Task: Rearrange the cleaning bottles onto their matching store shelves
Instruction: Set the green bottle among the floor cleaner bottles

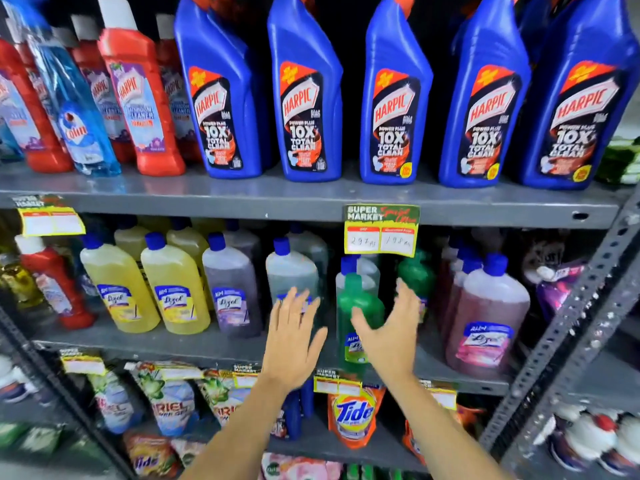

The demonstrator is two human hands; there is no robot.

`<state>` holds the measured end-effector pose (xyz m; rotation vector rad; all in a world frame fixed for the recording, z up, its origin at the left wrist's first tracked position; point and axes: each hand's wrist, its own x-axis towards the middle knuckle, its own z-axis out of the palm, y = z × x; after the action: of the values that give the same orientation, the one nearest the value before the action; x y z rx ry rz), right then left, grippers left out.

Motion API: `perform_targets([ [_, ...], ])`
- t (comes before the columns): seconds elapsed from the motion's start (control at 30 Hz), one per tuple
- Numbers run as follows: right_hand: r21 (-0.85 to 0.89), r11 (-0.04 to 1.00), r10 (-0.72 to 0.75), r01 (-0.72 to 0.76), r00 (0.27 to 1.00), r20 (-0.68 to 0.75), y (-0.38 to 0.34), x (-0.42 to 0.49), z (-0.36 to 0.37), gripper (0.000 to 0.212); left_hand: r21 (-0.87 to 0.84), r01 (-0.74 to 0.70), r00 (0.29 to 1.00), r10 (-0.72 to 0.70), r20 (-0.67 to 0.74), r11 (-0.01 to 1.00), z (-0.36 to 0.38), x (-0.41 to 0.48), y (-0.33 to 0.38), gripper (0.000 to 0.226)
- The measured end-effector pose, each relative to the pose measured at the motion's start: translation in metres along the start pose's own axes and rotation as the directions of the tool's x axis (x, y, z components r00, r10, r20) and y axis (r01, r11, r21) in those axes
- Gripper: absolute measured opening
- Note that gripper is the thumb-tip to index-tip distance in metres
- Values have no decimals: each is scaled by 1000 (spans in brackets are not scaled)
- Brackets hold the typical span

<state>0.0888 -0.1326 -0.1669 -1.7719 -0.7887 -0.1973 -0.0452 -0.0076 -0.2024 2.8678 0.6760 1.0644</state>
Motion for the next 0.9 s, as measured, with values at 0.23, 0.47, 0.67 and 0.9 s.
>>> perform_targets([
  [0.23,-89,945,324,-315,937,131,17,-25,38,126,105,38,858,-86,506,994,82,-80,-31,70],
  [0.47,-108,911,406,-398,912,64,41,-33,47,99,97,2,875,-49,481,995,88,-84,-35,65],
  [0.67,-101,898,428,-428,903,-24,65,-14,20,98,84,27,859,-67,508,996,85,-84,-33,65],
  [0.9,-122,888,431,-443,896,-109,92,1,-13,100,108,49,840,-99,534,993,83,-83,-31,69],
])
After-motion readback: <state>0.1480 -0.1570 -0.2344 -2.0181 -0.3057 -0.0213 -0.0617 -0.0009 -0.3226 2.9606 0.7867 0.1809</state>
